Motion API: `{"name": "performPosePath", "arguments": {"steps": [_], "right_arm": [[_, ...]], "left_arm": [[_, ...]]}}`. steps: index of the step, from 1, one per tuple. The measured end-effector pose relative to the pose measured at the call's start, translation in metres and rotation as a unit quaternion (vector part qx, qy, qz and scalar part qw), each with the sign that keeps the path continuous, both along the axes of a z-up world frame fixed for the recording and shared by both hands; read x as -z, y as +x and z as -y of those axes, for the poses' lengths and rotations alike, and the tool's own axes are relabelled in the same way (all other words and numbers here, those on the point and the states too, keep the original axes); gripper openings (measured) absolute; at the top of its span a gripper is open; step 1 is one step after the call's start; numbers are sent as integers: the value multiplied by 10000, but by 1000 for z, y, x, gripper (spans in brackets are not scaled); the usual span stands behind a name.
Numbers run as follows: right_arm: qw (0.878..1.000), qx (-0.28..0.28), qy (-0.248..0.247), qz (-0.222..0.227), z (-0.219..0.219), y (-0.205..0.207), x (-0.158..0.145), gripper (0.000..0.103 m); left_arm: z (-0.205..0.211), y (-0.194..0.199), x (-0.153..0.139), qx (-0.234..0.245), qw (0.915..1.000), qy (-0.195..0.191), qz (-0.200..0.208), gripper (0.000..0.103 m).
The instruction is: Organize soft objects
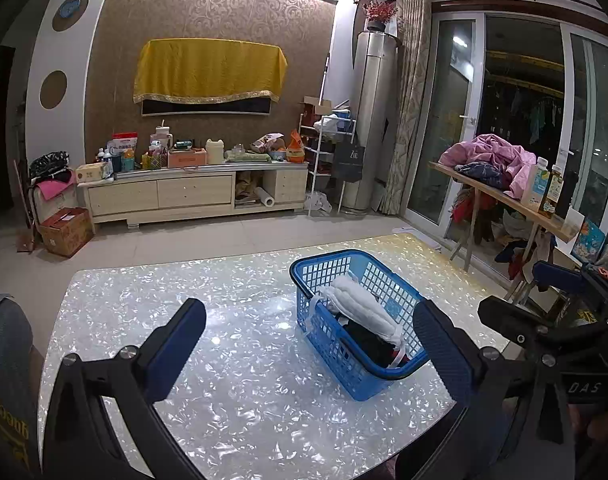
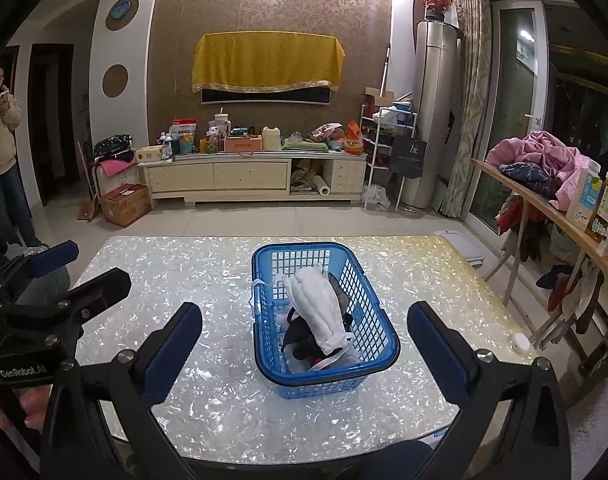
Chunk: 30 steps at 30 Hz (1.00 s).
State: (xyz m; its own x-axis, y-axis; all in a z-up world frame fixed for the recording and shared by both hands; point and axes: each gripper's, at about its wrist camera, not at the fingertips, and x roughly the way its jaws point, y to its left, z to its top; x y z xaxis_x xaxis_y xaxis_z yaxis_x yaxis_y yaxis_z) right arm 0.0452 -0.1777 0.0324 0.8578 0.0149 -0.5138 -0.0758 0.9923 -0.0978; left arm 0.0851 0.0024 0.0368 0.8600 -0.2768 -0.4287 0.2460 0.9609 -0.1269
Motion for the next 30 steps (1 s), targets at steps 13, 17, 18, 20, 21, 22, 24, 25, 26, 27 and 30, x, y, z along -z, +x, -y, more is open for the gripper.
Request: {"name": "performPosePath", "arguments": {"steps": [13,17,18,20,21,22,24,25,26,27,30], "right_arm": [[10000,-30,-26,15,-2,-3,-3,103],[10000,-50,-31,20,-3,-4,-3,103],[10000,-64,-33,18,-3,-3,-3,103],[9999,-78,-52,37,-3,-3,-4,103],[9999,-98,-58,47,-4,-4,-4,103],[9999,-96,-58,51,-3,-3,-4,103],[9999,-105,-42,66,-3,-4,-6,103],[9999,-103,-47,68,-3,-4,-6,103],[9999,-101,-56,73,-4,-4,-6,103],[9999,-99,-60,71,-4,-4,-7,103],[9999,-89,-49,53,-3,-3,-7,103]], "left_arm": [[2,-4,-2,0,10000,-87,-18,103],[4,-3,-2,-116,9999,16,-38,103],[3,-3,-2,-132,9999,5,-30,103],[1,-3,-2,-130,9999,-75,-26,103],[0,-4,-2,-148,9998,-101,-18,103],[0,-5,-2,-164,9998,-97,-1,103],[0,-5,-2,-173,9998,-68,18,103],[0,-5,-2,-162,9998,-71,22,103],[1,-6,-2,-162,9998,-69,22,103],[1,-6,-2,-162,9998,-62,25,103],[2,-6,-1,-144,9999,-36,18,103]]}}
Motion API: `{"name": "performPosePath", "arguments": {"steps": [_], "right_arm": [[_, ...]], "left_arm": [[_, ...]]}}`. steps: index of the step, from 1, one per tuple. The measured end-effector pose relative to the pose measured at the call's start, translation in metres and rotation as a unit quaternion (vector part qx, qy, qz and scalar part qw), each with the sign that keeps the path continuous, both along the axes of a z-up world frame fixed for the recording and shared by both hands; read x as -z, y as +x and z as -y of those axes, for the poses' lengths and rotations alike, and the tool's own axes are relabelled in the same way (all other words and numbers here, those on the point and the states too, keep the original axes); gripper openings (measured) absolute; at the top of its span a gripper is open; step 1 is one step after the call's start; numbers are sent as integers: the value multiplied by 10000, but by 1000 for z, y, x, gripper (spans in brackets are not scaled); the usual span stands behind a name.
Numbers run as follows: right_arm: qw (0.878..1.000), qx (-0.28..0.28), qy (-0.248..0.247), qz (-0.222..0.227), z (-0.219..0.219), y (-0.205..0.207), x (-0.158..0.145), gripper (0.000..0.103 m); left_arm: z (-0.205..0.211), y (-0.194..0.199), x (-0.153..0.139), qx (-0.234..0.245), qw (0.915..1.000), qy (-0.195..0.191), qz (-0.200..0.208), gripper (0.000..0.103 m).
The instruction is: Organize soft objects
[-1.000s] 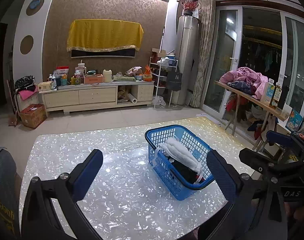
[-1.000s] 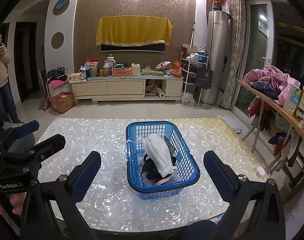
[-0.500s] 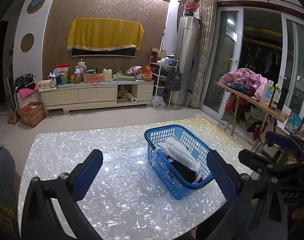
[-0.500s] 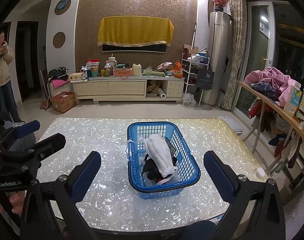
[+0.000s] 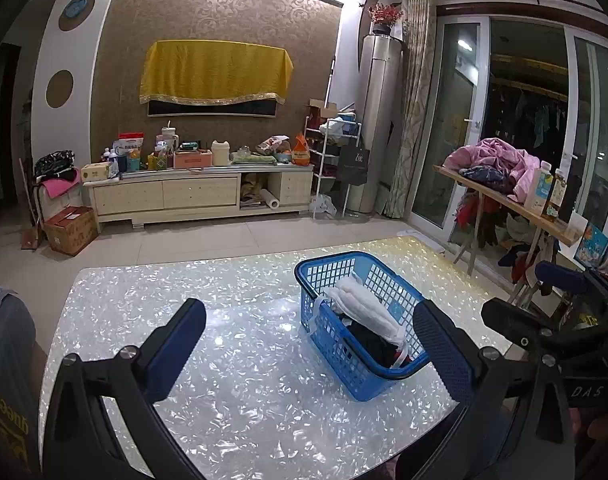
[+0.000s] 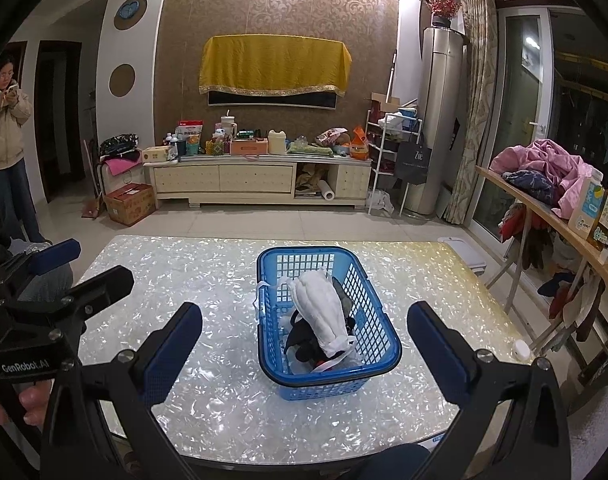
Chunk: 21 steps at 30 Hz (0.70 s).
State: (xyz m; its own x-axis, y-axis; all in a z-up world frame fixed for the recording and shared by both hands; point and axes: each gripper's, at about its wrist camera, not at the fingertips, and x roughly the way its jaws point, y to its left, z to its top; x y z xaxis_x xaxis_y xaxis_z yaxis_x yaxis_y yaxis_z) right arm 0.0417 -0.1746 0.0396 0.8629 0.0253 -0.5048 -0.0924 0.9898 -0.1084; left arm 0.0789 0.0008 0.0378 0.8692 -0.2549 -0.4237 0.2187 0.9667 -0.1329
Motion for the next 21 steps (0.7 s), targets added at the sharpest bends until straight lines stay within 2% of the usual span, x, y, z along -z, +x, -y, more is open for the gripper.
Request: {"name": "performPosePath", "arguments": {"steps": [21], "right_arm": [[10000,37,3,1,0,-2,-2,103]], "left_arm": [[3,-2,0,69,10000,30,1,103]]}}
